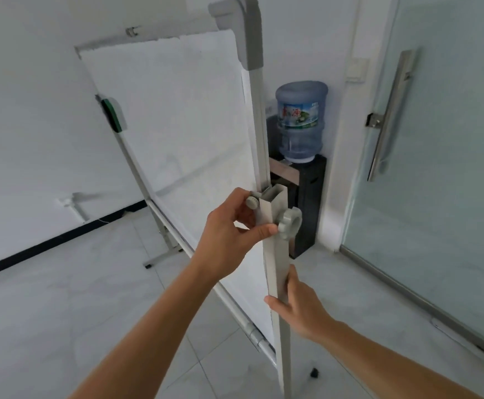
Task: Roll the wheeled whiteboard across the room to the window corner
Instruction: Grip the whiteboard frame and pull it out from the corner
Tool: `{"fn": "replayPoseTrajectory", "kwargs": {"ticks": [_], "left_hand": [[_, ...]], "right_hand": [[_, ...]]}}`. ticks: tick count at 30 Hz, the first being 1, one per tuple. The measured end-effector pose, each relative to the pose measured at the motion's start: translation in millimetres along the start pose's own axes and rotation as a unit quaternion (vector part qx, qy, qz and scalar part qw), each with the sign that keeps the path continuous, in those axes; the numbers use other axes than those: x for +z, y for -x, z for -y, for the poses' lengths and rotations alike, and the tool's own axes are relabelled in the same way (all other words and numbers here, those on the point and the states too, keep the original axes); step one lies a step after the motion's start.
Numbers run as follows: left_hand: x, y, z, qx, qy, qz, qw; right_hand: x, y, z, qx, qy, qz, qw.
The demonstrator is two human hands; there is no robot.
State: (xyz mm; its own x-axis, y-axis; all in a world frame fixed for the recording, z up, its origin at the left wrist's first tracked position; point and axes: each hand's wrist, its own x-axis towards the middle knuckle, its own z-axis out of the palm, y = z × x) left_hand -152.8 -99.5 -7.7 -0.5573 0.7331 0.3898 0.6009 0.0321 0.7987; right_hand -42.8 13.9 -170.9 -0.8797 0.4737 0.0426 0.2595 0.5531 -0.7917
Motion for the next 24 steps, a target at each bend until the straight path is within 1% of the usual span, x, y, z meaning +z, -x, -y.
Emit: {"fn": "replayPoseTrajectory", "kwargs": {"ticks": [7,12,15,16,18,20,21,23,24], "left_hand": [[1.9,-11.1,4.2,-0.007,0.008,-0.003,1.0],[8.2,-6.0,-1.5,-0.037,0.001,-0.018,0.999],[18.8,-0.8,-10.5,-0.066,0.003,-0.041,0.997],[23.7,2.4,-14.5,-0.076,0.003,-0.055,0.996],[32.5,12.0,-18.6,-0.097,-0.004,-0.09,0.991],[39.2,29.9,-17.8,-0.127,-0.025,-0.13,0.983],[40.7,42.2,-15.3,-0.145,-0.043,-0.149,0.977],[41.1,76.2,-3.2,-0.201,-0.062,-0.171,0.963],[39.4,96.2,4.4,-0.232,-0.063,-0.175,0.955]], "right_hand": [[-5.0,-14.2,-7.8,-0.023,-0.011,0.015,1.0],[-14.1,-19.8,-12.1,-0.028,0.0,0.057,0.998],[-20.6,-21.5,-17.6,-0.035,0.008,0.076,0.996],[-22.6,-20.8,-20.8,-0.034,0.029,0.083,0.996],[-26.1,-16.2,-30.6,-0.033,0.127,0.103,0.986],[-30.0,-5.8,-45.4,-0.032,0.255,0.167,0.952],[-31.0,2.6,-52.0,-0.025,0.296,0.207,0.932],[-26.1,26.1,-63.9,-0.021,0.32,0.269,0.908],[-21.2,37.1,-67.6,-0.025,0.31,0.284,0.907]]}}
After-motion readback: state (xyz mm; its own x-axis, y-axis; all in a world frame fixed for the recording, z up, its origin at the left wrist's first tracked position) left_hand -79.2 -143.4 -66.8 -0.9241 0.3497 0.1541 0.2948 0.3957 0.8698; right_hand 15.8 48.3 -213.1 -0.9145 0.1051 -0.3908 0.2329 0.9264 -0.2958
